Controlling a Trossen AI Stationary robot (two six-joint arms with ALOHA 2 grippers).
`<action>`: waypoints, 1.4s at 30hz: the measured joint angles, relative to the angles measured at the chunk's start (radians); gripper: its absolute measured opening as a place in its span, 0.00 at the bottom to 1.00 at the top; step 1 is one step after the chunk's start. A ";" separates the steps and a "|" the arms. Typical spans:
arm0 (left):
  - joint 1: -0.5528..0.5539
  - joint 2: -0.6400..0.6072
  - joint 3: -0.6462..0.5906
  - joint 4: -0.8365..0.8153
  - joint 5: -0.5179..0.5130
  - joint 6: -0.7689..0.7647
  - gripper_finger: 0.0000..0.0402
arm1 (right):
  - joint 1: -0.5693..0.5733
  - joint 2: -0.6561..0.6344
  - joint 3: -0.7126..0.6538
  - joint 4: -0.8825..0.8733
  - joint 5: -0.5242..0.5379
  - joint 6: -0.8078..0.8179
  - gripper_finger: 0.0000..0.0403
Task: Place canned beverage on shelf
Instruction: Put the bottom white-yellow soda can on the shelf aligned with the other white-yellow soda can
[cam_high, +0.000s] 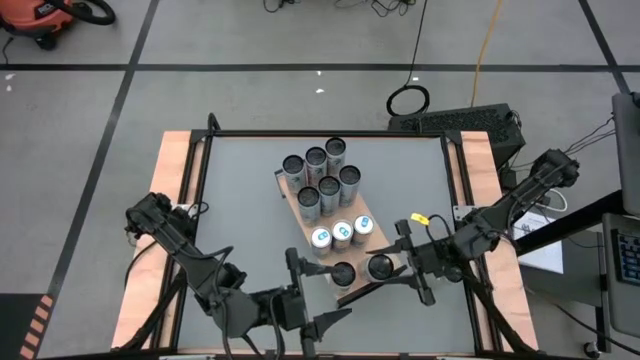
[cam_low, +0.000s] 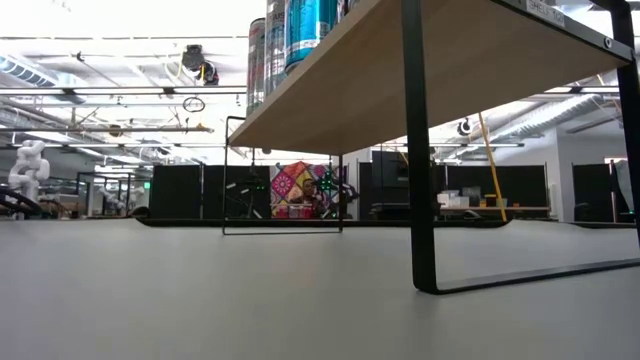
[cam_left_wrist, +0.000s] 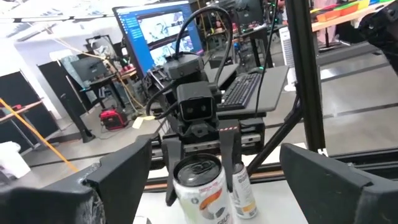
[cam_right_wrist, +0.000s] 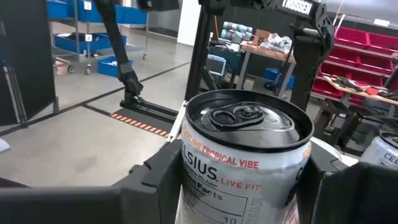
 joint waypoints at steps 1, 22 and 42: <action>0.000 0.000 0.000 0.000 0.000 0.000 0.89 | -0.002 0.005 0.000 0.002 0.001 0.001 0.42; -0.005 0.000 0.000 -0.001 0.000 -0.027 0.89 | -0.027 0.077 0.000 0.024 0.001 0.034 0.42; -0.006 0.000 0.000 -0.003 0.001 -0.027 0.89 | -0.028 0.097 0.000 -0.016 0.003 0.055 0.43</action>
